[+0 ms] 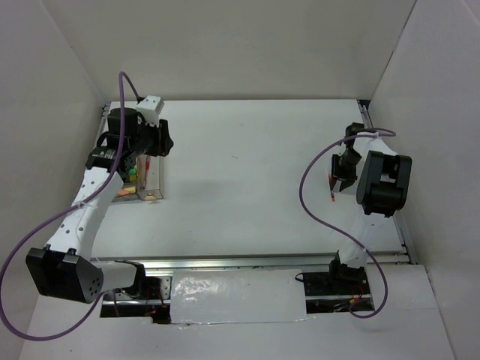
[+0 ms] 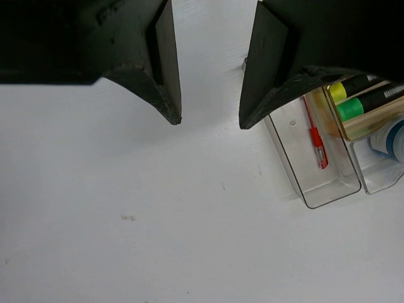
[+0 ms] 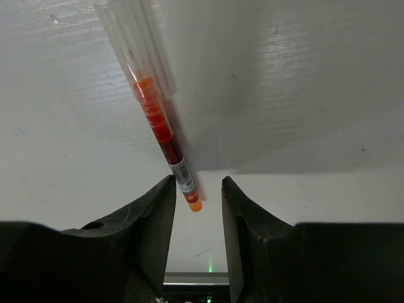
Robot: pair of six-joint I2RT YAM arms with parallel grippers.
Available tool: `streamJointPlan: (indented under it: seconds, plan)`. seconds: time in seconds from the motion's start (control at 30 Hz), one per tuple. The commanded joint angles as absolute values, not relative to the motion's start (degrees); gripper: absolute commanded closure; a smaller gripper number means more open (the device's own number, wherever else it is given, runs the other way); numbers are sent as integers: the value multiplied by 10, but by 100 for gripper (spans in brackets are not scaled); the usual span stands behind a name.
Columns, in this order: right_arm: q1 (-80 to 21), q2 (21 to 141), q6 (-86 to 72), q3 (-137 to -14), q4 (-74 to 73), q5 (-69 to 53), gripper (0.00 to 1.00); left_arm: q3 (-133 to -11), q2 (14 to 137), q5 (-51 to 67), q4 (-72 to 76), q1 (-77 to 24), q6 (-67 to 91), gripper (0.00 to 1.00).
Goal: Sort the stationery into containers
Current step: Pick up the pen from the center of the board.
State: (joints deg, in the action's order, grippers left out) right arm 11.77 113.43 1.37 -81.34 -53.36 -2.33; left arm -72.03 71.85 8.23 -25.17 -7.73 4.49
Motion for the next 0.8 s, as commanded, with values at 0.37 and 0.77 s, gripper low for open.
streamJointPlan:
  seconds: [0.37, 0.77]
  plan:
    - [113, 1147, 24, -817, -518, -17, 66, -694, 695, 90, -213, -76, 51, 46]
    - [97, 1146, 29, -789, -518, 4, 86, -655, 686, 106, -186, -66, 112, 49]
